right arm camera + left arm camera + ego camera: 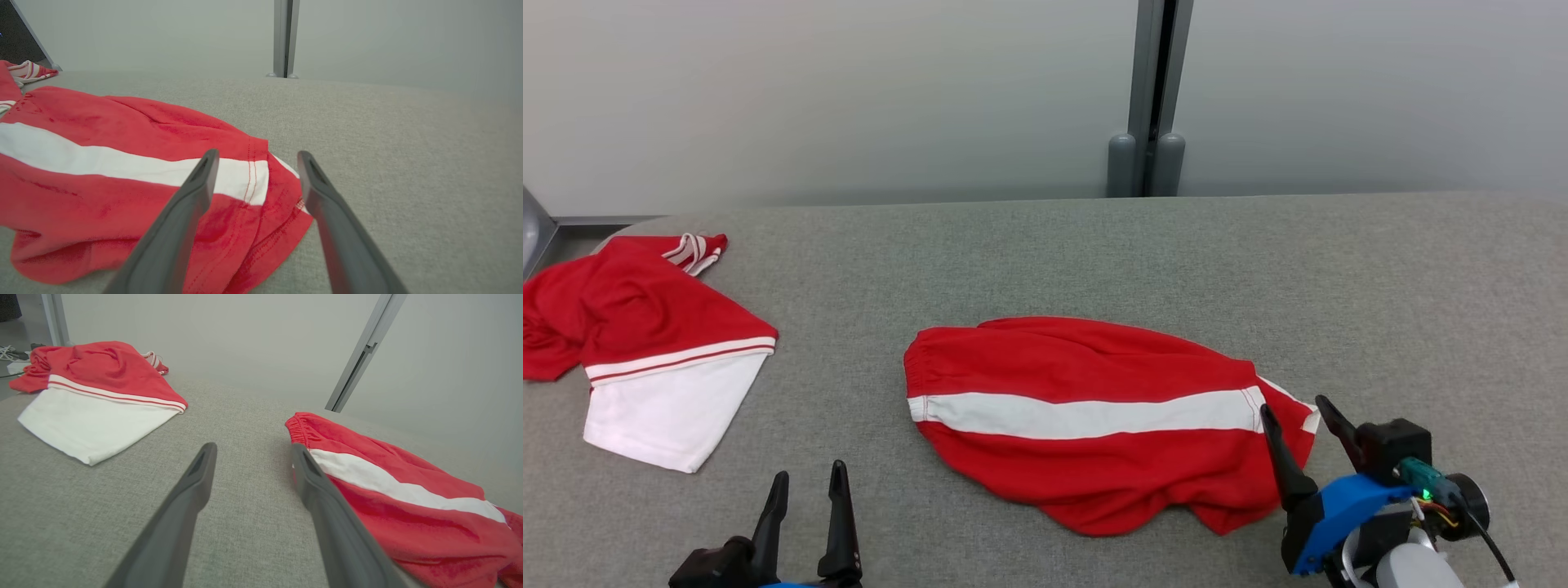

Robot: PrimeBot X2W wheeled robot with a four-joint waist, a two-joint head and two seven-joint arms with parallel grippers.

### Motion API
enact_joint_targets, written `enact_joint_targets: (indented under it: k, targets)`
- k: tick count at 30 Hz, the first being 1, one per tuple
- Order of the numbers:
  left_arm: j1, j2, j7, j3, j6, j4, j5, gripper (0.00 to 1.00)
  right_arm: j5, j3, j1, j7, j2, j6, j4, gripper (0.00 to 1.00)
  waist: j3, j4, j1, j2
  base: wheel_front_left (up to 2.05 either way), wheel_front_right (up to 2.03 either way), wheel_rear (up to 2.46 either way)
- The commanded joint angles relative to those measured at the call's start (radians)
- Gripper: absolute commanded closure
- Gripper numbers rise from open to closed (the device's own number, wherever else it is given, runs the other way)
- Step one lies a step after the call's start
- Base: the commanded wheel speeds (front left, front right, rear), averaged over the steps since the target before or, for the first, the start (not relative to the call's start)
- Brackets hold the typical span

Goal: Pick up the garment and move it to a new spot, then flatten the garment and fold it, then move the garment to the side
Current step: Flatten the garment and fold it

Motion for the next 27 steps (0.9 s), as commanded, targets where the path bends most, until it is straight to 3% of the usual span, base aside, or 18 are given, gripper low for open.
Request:
enact_joint_targets:
  k: [1, 10, 19, 27]
  targets:
    - [-0.015, 0.001, -0.004, 0.001, -0.002, -0.002, 0.005, 0.0, -0.006, 0.001, -0.022, 0.023, -0.003, 0.0, 0.015, 0.0, 0.006, 0.006, -0.0001, 0.0, 0.0, 0.0, 0.0]
    - [-0.035, -0.017, -0.004, 0.002, -0.01, 0.007, 0.018, 0.0, -0.013, -0.043, -0.163, 0.253, -0.003, 0.0, 0.179, 0.0, 0.039, 0.055, -0.0001, 0.0, 0.0, 0.0, 0.0]
    - [-0.049, -0.028, -0.004, 0.012, -0.019, 0.017, 0.033, 0.0, 0.081, -0.027, -0.234, 0.289, -0.003, 0.0, 0.296, 0.0, 0.063, 0.082, -0.0001, 0.0, 0.0, 0.0, 0.0]
    - [-0.054, -0.03, -0.004, 0.021, -0.028, 0.023, 0.041, 0.0, 0.153, 0.045, -0.262, 0.249, -0.003, 0.0, 0.302, 0.0, 0.067, 0.075, -0.0001, 0.0, 0.0, 0.0, 0.0]
